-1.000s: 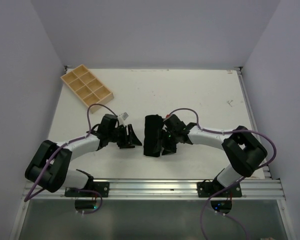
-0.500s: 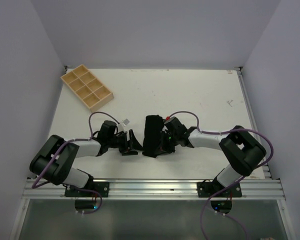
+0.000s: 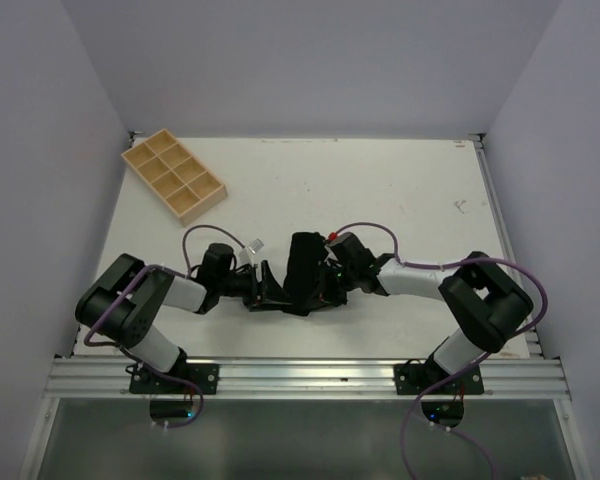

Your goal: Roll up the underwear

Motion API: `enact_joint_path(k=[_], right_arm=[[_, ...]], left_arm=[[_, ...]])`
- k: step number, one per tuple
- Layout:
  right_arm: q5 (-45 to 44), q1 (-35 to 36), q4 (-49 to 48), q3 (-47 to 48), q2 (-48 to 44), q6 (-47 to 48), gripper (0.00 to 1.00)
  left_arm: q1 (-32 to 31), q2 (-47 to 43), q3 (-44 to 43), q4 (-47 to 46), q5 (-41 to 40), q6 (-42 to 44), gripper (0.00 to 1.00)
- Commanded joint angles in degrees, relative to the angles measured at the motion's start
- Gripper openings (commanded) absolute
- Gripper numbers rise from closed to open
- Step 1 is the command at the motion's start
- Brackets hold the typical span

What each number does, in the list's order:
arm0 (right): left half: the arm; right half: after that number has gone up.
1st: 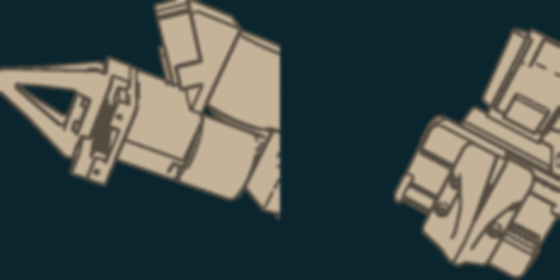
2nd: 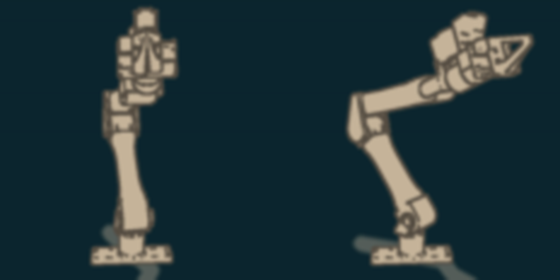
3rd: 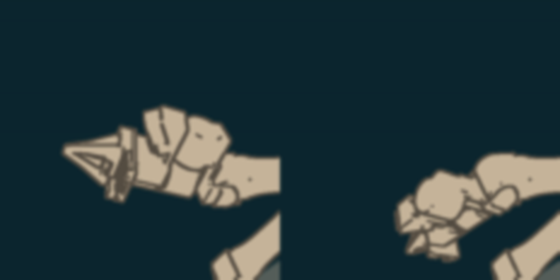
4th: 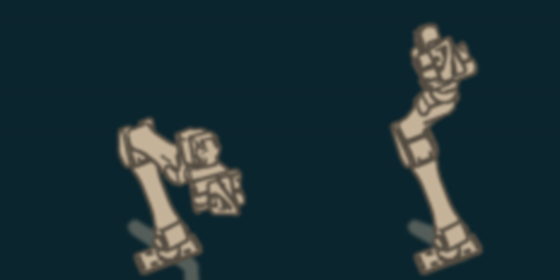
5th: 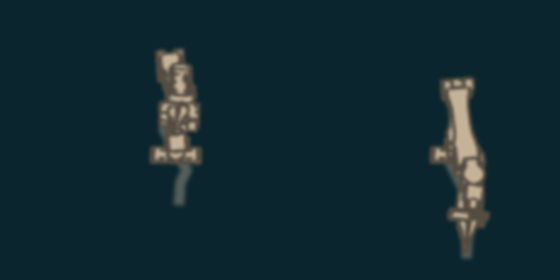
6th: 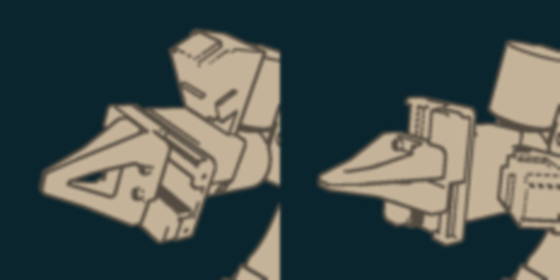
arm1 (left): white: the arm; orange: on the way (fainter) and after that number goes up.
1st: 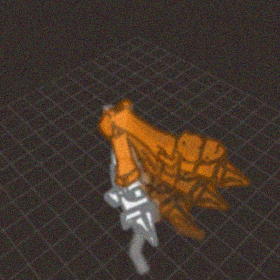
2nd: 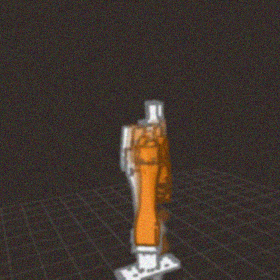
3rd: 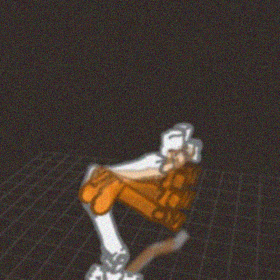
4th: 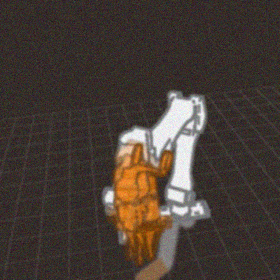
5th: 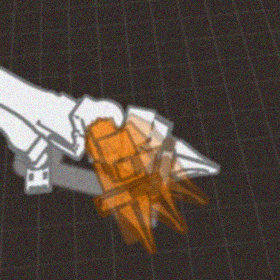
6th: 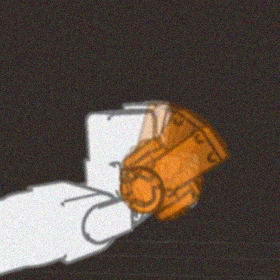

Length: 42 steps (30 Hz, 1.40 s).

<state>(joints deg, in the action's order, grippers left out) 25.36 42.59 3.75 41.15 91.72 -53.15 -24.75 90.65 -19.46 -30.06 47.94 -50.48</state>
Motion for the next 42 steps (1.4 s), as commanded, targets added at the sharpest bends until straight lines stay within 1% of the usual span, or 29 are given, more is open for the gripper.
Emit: enact_joint_path(k=[1, 6, 8, 9, 11, 14, 19, 20, 25, 29, 36, 37, 38, 39, 42], right_arm=[[3.20, -0.58, -3.31, -0.63, -1.81, -1.61, 0.00], [5.21, -0.75, -6.12, -1.24, -1.81, -3.28, 0.00], [5.75, -0.84, -6.82, -1.51, -1.90, -3.72, 0.00], [6.01, -0.84, -7.09, -1.51, -1.90, -3.98, 0.00], [5.92, -0.84, -6.91, -1.33, -2.34, -4.07, 0.00], [6.19, -1.02, -6.04, -0.54, -3.12, -3.90, 0.00], [6.89, -1.54, -5.24, 0.25, -3.92, -4.07, 0.00], [7.15, -1.63, -5.16, 0.34, -4.18, -4.07, 0.00], [7.77, -1.81, -4.63, 1.39, -4.53, -4.25, 0.00], [8.03, -1.89, -5.42, 1.39, -4.54, -5.04, 0.00], [8.91, -1.89, -6.65, 1.48, -4.36, -5.92, 0.00], [8.91, -1.81, -6.74, 1.39, -4.45, -5.92, 0.00], [9.00, -1.89, -7.35, 1.22, -4.53, -6.09, 0.00], [9.09, -1.89, -7.79, 0.78, -4.54, -6.53, 0.00], [9.18, -1.89, -8.84, 0.08, -4.36, -7.15, 0.00]], left_arm=[[0.41, 2.59, 3.02, -5.25, -1.19, -0.32, 0.67], [0.41, 5.58, 5.49, -13.34, 0.92, -3.92, 0.64], [0.41, 5.94, 5.75, -14.06, 0.92, -4.28, 0.65], [0.41, 6.11, 5.84, -13.71, 0.92, -4.19, 0.67], [0.41, 6.12, 5.58, -12.31, 0.75, -2.53, 0.68], [0.50, 4.89, 4.88, -6.52, -0.83, 0.64, 0.69], [0.85, 5.32, 4.79, -7.02, -0.75, -0.67, 0.73], [0.93, 5.41, 4.79, -7.20, -0.48, -0.85, 0.78], [0.93, 4.80, 4.96, -6.58, -0.57, -1.81, 0.81], [0.93, 4.80, 5.75, -13.25, 0.48, -6.56, 0.81], [0.94, 5.76, 5.49, -14.23, 0.13, -7.09, 0.81], [0.93, 6.11, 5.58, -15.10, 0.22, -8.39, 0.81], [0.93, 6.46, 5.92, -17.98, 0.57, -9.37, 0.81], [0.93, 7.25, 5.93, -19.40, 0.92, -11.29, 0.81], [0.93, 8.22, 5.93, -22.93, 1.19, -13.06, 0.80]])
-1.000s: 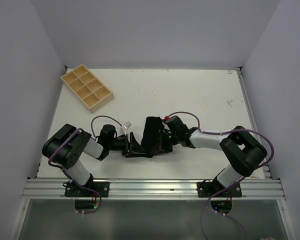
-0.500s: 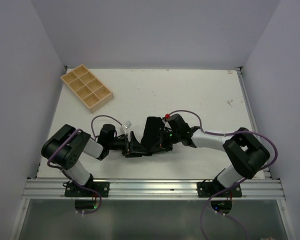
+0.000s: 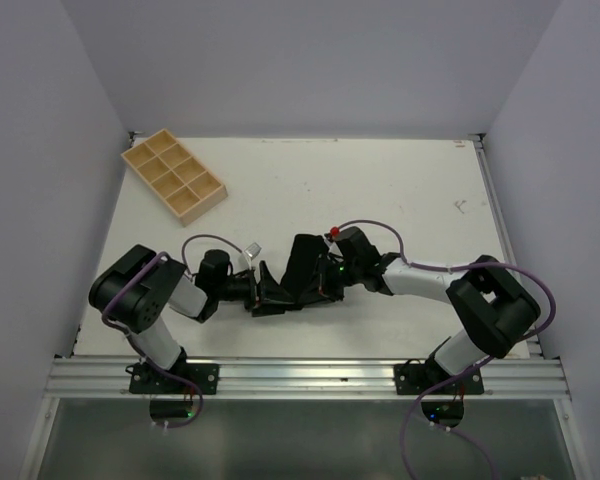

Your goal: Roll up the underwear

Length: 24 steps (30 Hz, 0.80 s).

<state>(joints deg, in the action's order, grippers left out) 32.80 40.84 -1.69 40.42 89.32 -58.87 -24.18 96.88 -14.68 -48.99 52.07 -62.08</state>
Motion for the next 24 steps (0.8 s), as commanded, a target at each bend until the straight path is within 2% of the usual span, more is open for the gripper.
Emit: enact_joint_path(k=[1, 12, 18, 24], right_arm=[[1.74, -0.15, -3.66, 0.62, -1.96, -1.51, 0.00], [2.09, -0.15, -7.53, -2.01, -1.96, -3.70, 0.00], [2.36, -0.06, -8.15, -2.63, -2.48, -4.06, 0.00], [2.36, -0.15, -8.41, -2.89, -2.39, -4.32, 0.00]], left_arm=[[0.37, 2.08, 0.97, -4.18, -2.94, -1.81, 0.79], [0.37, 3.05, 0.61, -5.32, -3.38, -2.60, 0.69], [0.37, 3.14, 0.53, -9.62, -4.00, -5.41, 0.71], [0.37, 4.37, 0.88, -14.89, -2.86, -8.49, 0.63]])
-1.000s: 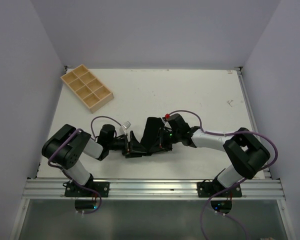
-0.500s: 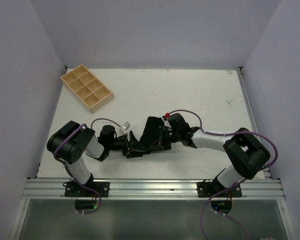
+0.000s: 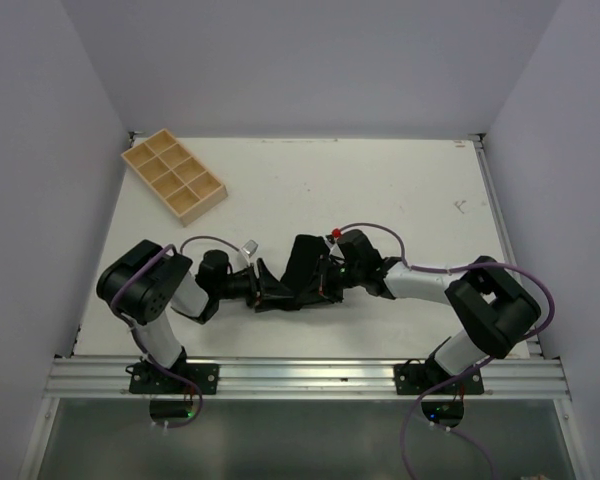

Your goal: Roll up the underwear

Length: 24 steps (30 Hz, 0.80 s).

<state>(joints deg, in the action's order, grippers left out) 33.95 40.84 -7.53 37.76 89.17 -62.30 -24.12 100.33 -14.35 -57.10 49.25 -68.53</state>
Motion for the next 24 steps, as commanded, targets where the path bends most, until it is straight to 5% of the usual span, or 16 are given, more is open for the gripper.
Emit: enact_joint_path(k=[1, 8, 16, 21, 24], right_arm=[[1.20, -0.06, -2.66, -0.23, -2.33, -0.89, 0.00], [1.29, -0.15, -3.90, -1.28, -2.33, -1.77, 0.00], [-1.26, -0.06, 0.66, -1.81, -2.77, 1.30, 0.00], [-5.03, 0.20, 9.96, 1.35, -4.44, 6.57, 0.25], [-7.49, 0.38, 17.79, 4.07, -6.72, 10.61, 0.34]], left_arm=[[0.30, 1.35, 0.99, -8.71, 0.23, -2.57, 0.60], [0.30, 3.29, 2.40, -13.56, 1.28, -5.56, 0.45], [0.30, 1.44, 1.78, -3.73, 0.67, -1.61, 0.15], [0.30, 0.83, 0.91, 2.33, 0.05, 1.73, 0.00], [0.30, 0.30, -0.23, 6.89, 0.05, 3.40, 0.00]])
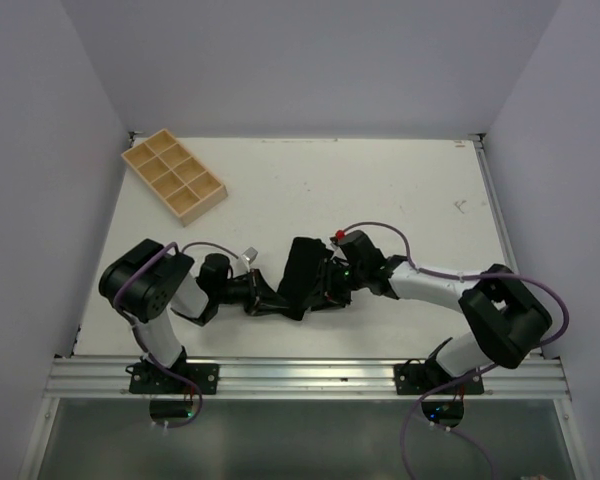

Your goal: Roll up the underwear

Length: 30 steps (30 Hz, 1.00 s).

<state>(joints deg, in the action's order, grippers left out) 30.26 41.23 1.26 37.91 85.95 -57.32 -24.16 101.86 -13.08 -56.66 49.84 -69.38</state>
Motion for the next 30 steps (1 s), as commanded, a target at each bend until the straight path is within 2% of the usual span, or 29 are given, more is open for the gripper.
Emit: enact_joint_path(k=[1, 3, 5, 9, 11, 15, 24, 30], right_arm=[[-6.33, 0.16, 13.29, 5.40, -5.16, 7.99, 0.37], [-9.68, 0.69, 17.79, 7.34, -6.58, 10.64, 0.40], [-16.79, 2.44, 24.03, 11.38, -6.94, 16.52, 0.45], [-33.39, 9.64, 33.00, 19.55, -2.73, 28.47, 0.48], [-40.15, 14.12, 33.29, 22.81, -0.62, 34.54, 0.50], [-45.28, 19.32, 27.16, 23.18, -0.87, 41.49, 0.51], [-52.31, 27.40, 23.88, 23.79, 3.34, 55.28, 0.58], [-53.99, 31.88, 23.35, 25.89, 5.71, 60.13, 0.61]], left_arm=[[0.34, -1.93, -1.94, 8.83, -1.06, 5.74, 0.00], [0.34, -2.46, -4.04, 15.58, -1.24, 7.15, 0.00], [0.34, -4.21, -5.71, 19.20, -2.12, 8.12, 0.00], [0.43, -5.62, -11.50, 36.04, -3.88, 11.90, 0.00], [0.34, -5.97, -14.23, 43.26, -5.02, 13.13, 0.00], [0.43, -6.77, -17.06, 50.50, -5.55, 13.31, 0.00], [1.13, -5.80, -15.39, 48.23, 0.34, 6.90, 0.00], [1.57, -4.92, -15.83, 47.35, 3.41, 3.47, 0.00]])
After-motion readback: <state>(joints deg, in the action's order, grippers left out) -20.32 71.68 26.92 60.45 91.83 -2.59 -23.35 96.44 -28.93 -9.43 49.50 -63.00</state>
